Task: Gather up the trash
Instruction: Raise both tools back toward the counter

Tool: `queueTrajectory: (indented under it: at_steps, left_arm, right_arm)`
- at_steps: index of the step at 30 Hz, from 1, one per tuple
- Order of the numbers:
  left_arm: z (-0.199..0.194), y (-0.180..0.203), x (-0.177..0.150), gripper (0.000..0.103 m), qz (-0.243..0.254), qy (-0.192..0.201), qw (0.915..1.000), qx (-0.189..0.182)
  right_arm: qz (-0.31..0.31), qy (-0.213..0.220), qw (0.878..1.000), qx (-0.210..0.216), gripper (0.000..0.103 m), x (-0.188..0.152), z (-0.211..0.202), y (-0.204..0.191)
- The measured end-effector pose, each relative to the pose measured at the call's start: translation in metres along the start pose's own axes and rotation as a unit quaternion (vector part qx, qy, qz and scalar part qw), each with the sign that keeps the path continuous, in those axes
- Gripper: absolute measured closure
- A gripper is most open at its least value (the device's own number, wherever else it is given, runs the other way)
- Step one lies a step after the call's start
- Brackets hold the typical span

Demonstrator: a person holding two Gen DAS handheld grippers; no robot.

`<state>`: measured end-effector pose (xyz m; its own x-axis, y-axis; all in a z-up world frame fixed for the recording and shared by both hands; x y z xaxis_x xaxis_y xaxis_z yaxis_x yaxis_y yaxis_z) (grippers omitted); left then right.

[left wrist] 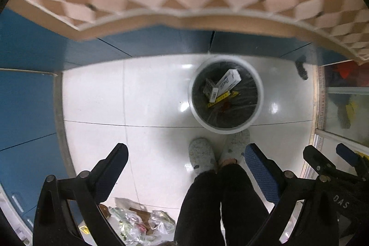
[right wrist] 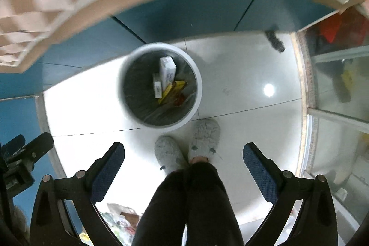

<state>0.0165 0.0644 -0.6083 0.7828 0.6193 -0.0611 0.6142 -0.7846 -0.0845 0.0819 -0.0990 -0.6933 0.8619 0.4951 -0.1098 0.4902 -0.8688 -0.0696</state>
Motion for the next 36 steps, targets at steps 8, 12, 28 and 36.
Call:
queueTrajectory:
  at_steps: [8,12,28,36]
  left_arm:
    - [-0.133,-0.02,-0.019,0.0,0.01,0.048,0.9987,-0.014]
    - [-0.174,-0.026,-0.029,0.0,0.01,0.062,0.9977,-0.028]
    - [-0.306,-0.008,0.04,0.0,0.003,0.192,0.9802,-0.047]
    - [-0.312,0.054,0.174,0.0,-0.072,0.175,0.9787,-0.078]
  right_arm:
    - [-0.007,0.045,0.999,0.004,0.0,-0.031,-0.169,-0.022]
    - [-0.015,0.066,0.998,0.004,0.0,-0.044,-0.236,-0.033]
    - [0.001,0.163,0.983,0.081,0.0,-0.013,-0.383,-0.044]
    - [0.072,0.21,0.971,0.091,0.0,0.097,-0.42,0.045]
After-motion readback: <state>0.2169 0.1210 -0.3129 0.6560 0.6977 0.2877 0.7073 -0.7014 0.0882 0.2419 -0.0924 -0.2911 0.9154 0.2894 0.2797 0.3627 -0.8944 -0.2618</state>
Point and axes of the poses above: each gripper's, at about its wrist camera, not at the fingertips, and z roughly the way its jaws point, y to its right, x to its top, the point moved 3 cm from there along z, roughly the way its jaws point, and after that the axes turned 12 degrees about -z, right-handed, at the moved point
